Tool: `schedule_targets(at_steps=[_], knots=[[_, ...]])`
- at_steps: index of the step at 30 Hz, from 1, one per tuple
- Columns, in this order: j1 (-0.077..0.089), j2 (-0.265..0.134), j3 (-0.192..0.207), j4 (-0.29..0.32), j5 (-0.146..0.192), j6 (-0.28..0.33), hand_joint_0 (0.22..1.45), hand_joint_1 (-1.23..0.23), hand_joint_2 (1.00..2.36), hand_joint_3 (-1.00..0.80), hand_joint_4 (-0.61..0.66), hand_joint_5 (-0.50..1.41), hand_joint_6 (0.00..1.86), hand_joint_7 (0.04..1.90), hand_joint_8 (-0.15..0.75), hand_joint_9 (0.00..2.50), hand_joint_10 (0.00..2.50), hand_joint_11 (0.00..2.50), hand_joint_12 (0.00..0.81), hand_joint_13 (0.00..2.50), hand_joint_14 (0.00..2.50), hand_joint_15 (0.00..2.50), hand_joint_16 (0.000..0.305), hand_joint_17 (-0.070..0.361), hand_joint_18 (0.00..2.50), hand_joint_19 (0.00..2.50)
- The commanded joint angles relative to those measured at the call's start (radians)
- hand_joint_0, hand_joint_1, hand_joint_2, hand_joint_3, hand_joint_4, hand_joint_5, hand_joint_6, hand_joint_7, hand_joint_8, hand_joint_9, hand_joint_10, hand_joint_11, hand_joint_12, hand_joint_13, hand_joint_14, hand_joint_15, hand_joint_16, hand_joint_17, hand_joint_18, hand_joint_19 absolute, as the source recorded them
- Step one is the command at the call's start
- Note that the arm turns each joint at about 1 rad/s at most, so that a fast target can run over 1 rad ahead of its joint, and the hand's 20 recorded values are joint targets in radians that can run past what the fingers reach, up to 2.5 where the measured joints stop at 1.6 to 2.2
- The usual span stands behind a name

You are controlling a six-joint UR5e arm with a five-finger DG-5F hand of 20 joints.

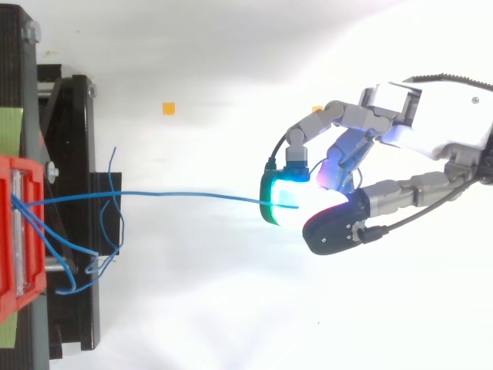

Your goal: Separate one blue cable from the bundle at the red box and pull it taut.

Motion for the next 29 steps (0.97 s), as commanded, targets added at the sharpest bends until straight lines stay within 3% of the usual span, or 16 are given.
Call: schedule_targets(at_steps=[1,29], knots=[[-0.001,0.000,0.000,0.000,0.000,0.000,0.65,-0.89,1.01,-0.06,-0.21,-0.10,0.93,1.14,0.318,1.05,0.49,1.17,0.366,1.29,0.00,1.41,0.049,0.111,1.13,0.95],[0.001,0.000,0.000,0.000,0.000,0.000,0.66,-0.90,1.01,-0.06,-0.21,-0.10,0.93,1.14,0.323,1.08,0.45,1.18,0.376,1.29,0.01,1.39,0.051,0.114,1.16,0.95]])
